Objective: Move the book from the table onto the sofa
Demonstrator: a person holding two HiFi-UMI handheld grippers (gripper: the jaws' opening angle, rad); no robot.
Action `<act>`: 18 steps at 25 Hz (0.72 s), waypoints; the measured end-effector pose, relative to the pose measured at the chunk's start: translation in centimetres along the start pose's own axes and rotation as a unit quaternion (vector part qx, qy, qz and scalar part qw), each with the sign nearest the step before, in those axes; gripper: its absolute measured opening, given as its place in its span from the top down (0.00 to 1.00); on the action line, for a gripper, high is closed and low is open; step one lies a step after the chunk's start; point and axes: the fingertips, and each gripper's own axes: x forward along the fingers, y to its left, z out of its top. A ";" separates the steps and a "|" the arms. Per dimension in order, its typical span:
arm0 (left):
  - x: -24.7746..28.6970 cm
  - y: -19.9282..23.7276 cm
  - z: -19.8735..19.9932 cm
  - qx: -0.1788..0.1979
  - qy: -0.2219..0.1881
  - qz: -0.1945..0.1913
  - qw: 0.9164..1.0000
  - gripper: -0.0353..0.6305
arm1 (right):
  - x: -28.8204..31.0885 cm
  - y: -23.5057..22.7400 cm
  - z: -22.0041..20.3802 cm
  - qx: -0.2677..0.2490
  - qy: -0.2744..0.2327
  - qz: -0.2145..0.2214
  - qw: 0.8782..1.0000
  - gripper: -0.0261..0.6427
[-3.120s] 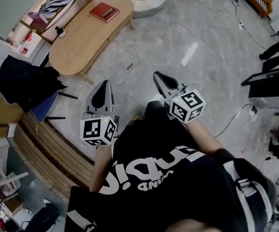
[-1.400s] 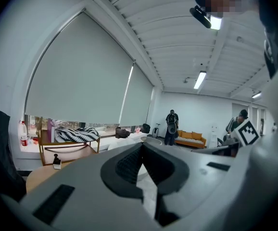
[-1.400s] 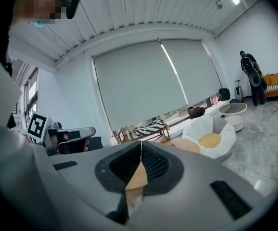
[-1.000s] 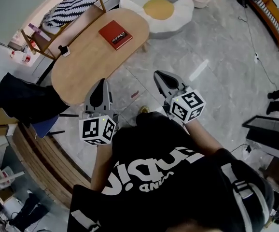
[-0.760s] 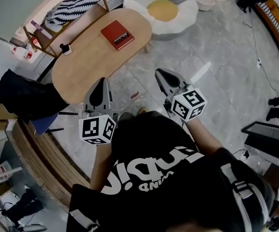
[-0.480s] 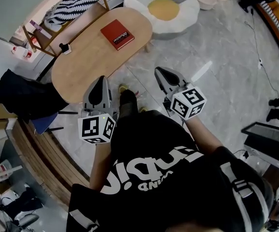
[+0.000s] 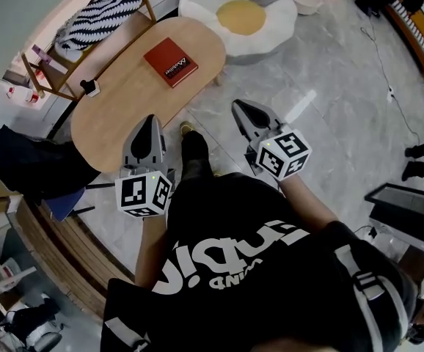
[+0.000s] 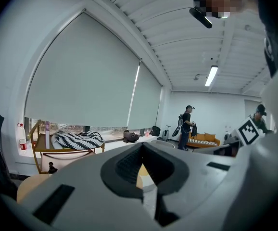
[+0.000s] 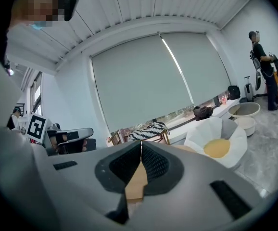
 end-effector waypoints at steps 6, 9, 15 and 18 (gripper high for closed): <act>4.6 2.7 0.4 -0.008 0.006 -0.003 1.000 0.93 | 4.0 -2.4 1.2 0.002 0.006 -0.007 1.000 0.96; 7.1 4.2 1.2 -0.008 0.010 -0.004 1.000 0.93 | 6.4 -3.5 2.1 0.009 0.009 -0.007 1.000 0.96; 12.4 7.9 3.2 -0.009 0.014 -0.003 1.000 0.93 | 12.3 -5.5 4.5 0.009 0.017 -0.007 1.000 0.96; 14.7 10.0 4.0 -0.011 0.016 -0.005 1.000 0.93 | 15.3 -6.1 5.5 0.006 0.020 -0.006 1.000 0.96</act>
